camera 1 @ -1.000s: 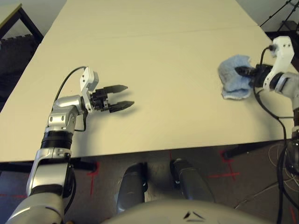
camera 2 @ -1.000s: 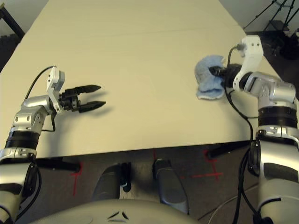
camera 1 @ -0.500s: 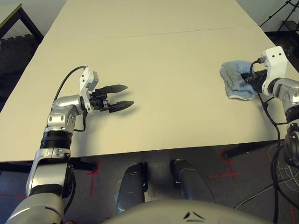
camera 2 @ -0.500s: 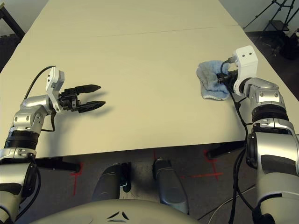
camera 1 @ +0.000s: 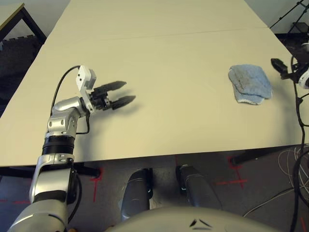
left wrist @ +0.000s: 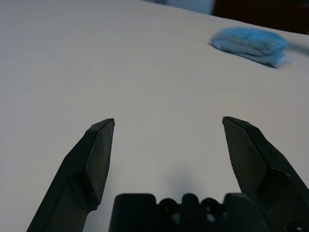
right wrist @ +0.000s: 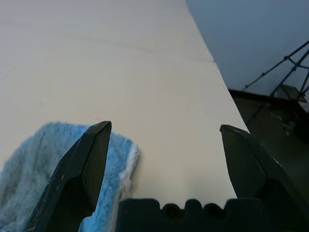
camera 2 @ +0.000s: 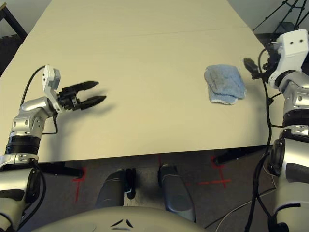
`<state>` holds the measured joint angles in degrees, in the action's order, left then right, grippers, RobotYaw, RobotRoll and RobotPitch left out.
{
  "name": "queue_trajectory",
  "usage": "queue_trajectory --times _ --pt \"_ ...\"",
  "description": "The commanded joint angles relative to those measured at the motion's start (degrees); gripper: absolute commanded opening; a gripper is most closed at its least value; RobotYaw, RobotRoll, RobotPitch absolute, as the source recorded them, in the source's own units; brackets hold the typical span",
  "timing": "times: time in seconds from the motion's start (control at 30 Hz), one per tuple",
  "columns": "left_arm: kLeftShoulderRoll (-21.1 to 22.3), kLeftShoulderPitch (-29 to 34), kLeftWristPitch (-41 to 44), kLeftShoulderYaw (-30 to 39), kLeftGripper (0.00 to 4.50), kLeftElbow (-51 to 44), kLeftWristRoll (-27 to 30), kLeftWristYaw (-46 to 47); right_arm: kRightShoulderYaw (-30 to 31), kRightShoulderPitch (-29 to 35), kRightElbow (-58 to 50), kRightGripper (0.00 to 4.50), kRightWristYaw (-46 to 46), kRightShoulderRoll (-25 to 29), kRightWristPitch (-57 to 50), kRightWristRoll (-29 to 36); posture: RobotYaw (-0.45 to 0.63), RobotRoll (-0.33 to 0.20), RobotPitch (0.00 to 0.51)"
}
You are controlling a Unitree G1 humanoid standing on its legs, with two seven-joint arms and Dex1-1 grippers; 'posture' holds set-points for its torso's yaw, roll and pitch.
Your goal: Wipe the water off the table with a rag.
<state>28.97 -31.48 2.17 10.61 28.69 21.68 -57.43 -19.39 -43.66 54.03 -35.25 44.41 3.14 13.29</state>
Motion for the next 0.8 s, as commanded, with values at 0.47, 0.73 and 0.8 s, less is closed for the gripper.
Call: queue_trajectory --times 0.47,0.73,0.8 --pt "-2.25 -0.41 -15.52 9.62 4.5 10.59 -7.42 36.98 -5.0 7.51 -7.26 4.48 -5.78 -7.22 8.78 8.81 -0.2 0.0 0.148" --pt "-1.63 -2.5 -17.45 9.82 4.5 14.84 -7.9 40.72 -4.71 8.59 -6.84 4.48 -5.68 -8.82 10.02 8.95 -0.2 0.0 0.156" --pt "-1.39 -2.49 -17.7 10.03 4.5 15.26 -7.86 41.22 -4.77 8.76 -6.75 4.48 -5.63 -8.88 10.11 8.92 -0.19 0.0 0.155"
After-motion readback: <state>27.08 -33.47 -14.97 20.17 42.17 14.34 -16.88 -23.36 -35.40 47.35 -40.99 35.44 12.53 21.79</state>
